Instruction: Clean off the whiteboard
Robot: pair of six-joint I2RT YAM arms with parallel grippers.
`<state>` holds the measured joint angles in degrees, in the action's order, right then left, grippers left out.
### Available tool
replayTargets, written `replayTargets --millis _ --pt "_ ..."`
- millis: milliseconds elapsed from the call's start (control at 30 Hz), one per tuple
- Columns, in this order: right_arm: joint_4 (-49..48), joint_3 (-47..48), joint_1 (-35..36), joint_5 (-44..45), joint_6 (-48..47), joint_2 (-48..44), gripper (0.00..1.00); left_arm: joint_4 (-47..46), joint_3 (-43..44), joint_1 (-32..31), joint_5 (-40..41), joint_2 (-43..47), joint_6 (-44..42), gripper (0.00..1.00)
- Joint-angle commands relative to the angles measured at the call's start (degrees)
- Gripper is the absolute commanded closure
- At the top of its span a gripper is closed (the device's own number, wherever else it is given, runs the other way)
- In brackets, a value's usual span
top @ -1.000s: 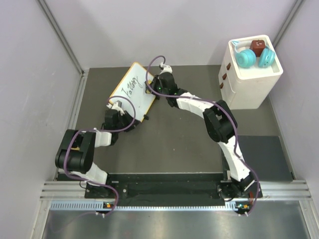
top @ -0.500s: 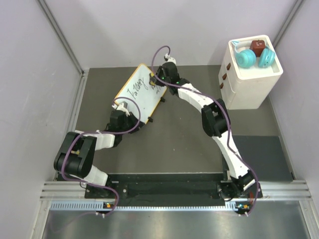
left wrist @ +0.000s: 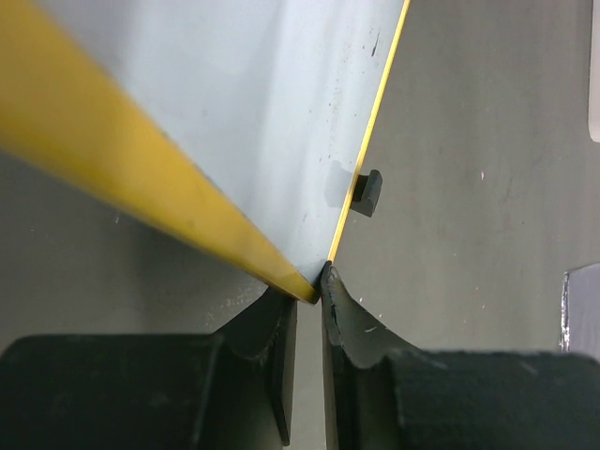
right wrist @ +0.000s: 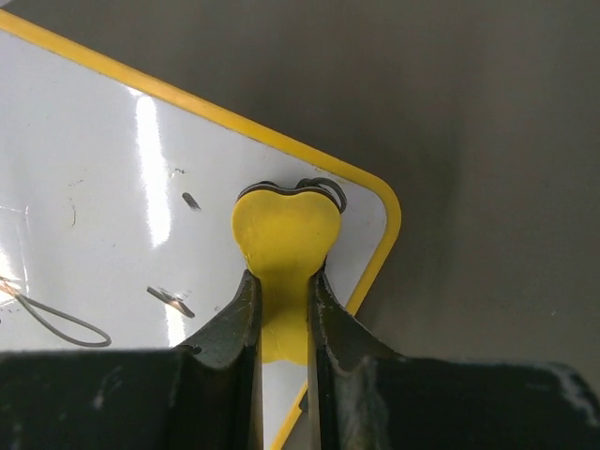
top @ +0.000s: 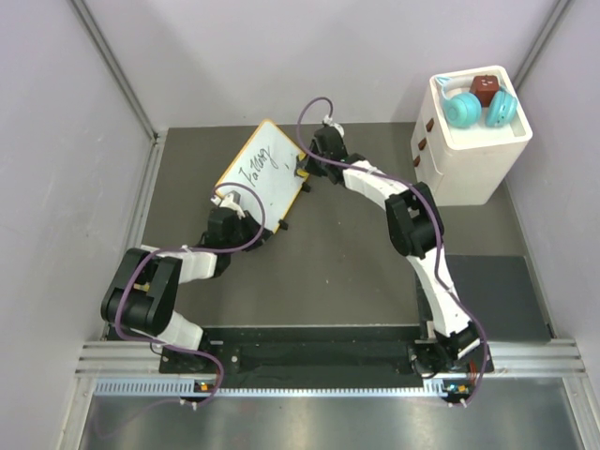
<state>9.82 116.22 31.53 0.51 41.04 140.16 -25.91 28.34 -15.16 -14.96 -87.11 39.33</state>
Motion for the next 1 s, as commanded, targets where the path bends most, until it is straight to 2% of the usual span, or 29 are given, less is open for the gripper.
replayTargets --millis 0,400,600,800,967 --pt "2.6 -2.1 2.7 -3.7 -2.2 0.5 1.0 14.7 -1.5 -3.6 -6.2 -1.9 -5.8 1.0" --pt "1.0 5.1 9.9 -10.8 -3.8 3.8 1.0 15.5 -1.4 -5.1 -4.6 -1.6 -6.2 1.0" --pt "2.0 5.2 11.0 -9.1 -3.3 3.8 1.0 15.6 -1.4 -5.4 -4.2 -1.6 -6.2 1.0" --pt "2.0 4.0 5.0 -10.3 3.8 5.4 1.0 15.6 -1.6 -5.6 -3.8 -1.0 -6.3 1.0" --pt "5.5 5.5 -0.1 -9.3 4.9 5.9 1.0 15.6 -1.6 -5.8 -3.8 -1.0 -6.4 1.0"
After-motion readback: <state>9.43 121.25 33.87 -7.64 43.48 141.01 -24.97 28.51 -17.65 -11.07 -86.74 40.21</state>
